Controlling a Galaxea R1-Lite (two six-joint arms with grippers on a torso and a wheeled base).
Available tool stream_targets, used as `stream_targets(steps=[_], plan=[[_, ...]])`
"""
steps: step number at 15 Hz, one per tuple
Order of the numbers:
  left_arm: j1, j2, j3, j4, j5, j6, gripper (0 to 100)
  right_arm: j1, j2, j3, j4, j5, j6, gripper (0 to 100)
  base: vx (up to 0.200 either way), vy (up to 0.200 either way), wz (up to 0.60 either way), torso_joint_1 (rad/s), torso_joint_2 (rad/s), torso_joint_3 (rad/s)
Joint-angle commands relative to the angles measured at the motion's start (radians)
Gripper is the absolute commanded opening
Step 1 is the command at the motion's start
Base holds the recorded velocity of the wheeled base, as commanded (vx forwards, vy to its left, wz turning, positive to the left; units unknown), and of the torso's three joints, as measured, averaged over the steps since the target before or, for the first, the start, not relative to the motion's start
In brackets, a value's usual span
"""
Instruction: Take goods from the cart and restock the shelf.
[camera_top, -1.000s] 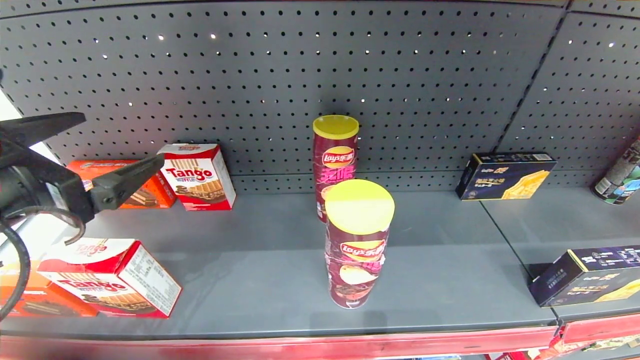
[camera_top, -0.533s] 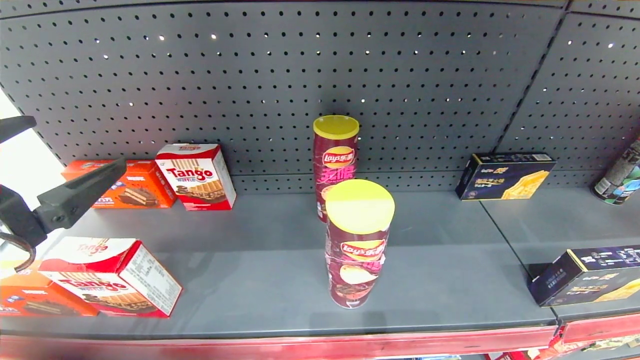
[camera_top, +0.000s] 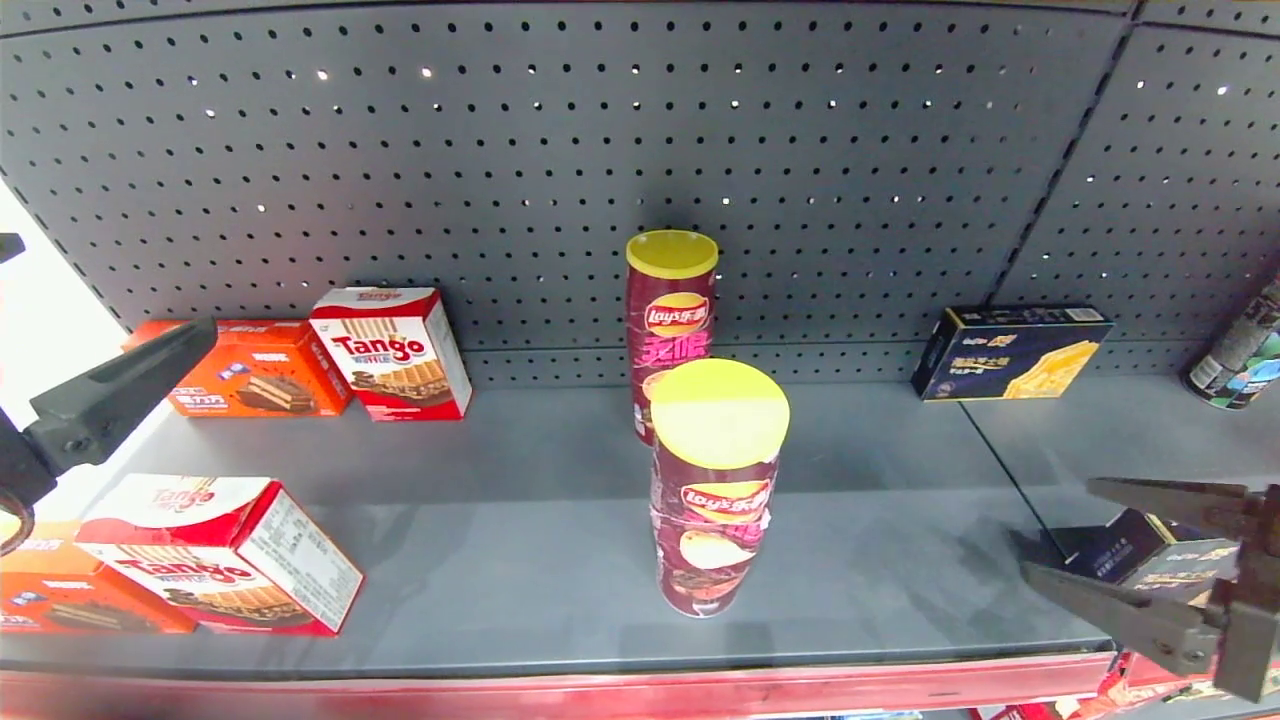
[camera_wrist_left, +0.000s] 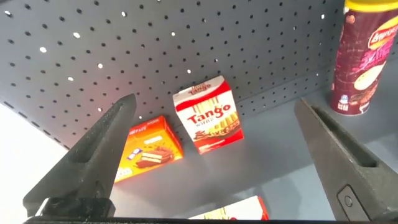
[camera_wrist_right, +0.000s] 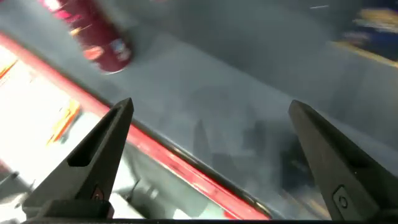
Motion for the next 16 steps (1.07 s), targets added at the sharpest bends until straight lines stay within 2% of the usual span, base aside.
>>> stream_targets(steps=[1,7,16], plan=[[0.000,0.003,-0.003,-0.001,0.001,0.000,100,0.111,0.179,-0.040,-0.022,-0.031,0.000,100,0.000,0.000,0.00,0.000,0.00,0.000],[0.000,0.006,-0.009,-0.002,0.001,-0.001,100,0.223,0.381,-0.179,-0.055,-0.134,-0.001,100,0.000,0.000,0.00,0.000,0.00,0.000],[-0.001,0.004,0.000,-0.002,0.000,-0.001,100,0.266,0.544,-0.345,-0.055,-0.151,-0.001,100,0.000,0.000,0.00,0.000,0.00,0.000]])
